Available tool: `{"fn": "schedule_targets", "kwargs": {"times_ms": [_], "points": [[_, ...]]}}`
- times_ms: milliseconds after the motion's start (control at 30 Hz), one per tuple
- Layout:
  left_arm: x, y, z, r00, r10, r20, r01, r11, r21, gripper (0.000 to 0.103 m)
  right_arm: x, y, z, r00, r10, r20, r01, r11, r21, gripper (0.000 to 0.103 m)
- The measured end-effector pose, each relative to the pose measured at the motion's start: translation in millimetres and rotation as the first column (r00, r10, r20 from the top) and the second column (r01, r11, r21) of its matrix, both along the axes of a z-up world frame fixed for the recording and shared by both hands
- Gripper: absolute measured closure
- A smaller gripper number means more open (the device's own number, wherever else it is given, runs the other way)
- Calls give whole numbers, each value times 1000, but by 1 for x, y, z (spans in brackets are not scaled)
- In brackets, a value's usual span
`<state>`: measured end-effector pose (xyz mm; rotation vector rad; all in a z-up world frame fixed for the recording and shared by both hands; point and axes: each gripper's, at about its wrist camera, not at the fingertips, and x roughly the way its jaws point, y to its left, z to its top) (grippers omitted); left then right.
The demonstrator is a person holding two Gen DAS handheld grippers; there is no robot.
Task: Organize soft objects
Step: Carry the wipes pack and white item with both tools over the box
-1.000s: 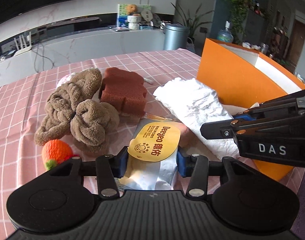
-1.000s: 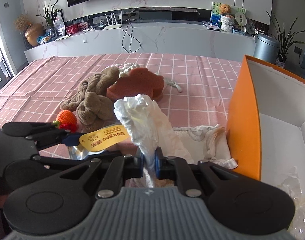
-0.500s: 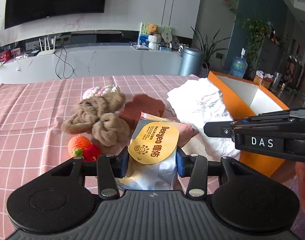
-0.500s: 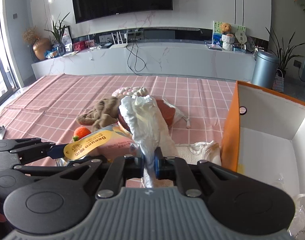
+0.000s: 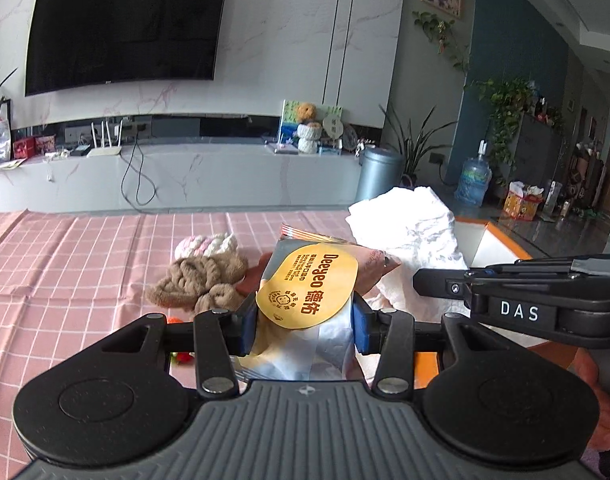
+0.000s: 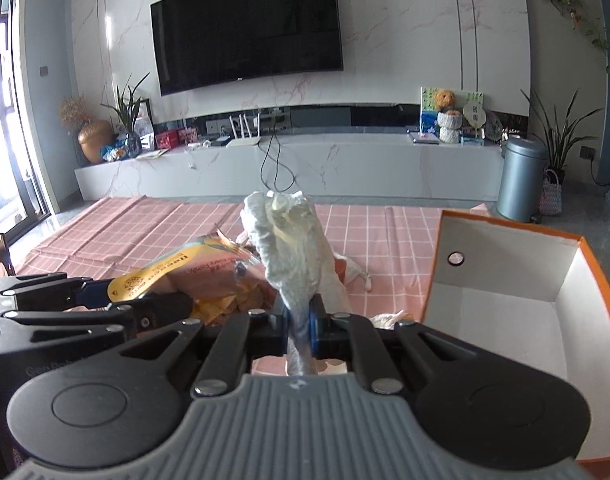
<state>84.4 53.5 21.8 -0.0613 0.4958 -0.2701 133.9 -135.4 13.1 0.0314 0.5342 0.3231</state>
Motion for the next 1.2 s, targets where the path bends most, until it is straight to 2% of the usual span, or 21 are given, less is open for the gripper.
{"fn": "schedule_targets", "kwargs": {"times_ms": [133, 300, 467, 700, 933, 1200], "points": [[-6, -9, 14, 999, -22, 38, 23, 999, -25, 52, -12, -18, 9, 999, -37, 24, 37, 999, 12, 96], [-9, -29, 26, 994, -67, 88, 68, 998, -11, 52, -22, -43, 18, 994, -92, 53, 91, 996, 18, 96], [-5, -50, 34, 988, -111, 107, 113, 994, -9, 52, -27, -68, 26, 986, -145, 77, 144, 990, 11, 96], [5, -87, 37, 972, -203, 116, 201, 979, 28, 52, -29, -98, 27, 976, -200, 86, 203, 979, -21, 96], [22, -129, 28, 951, -297, 86, 290, 953, 92, 52, -20, -128, 20, 968, -243, 69, 248, 966, -74, 96], [38, -178, 8, 928, -370, 26, 352, 901, 255, 52, 2, -158, -4, 965, -260, -13, 256, 957, -139, 96]]}}
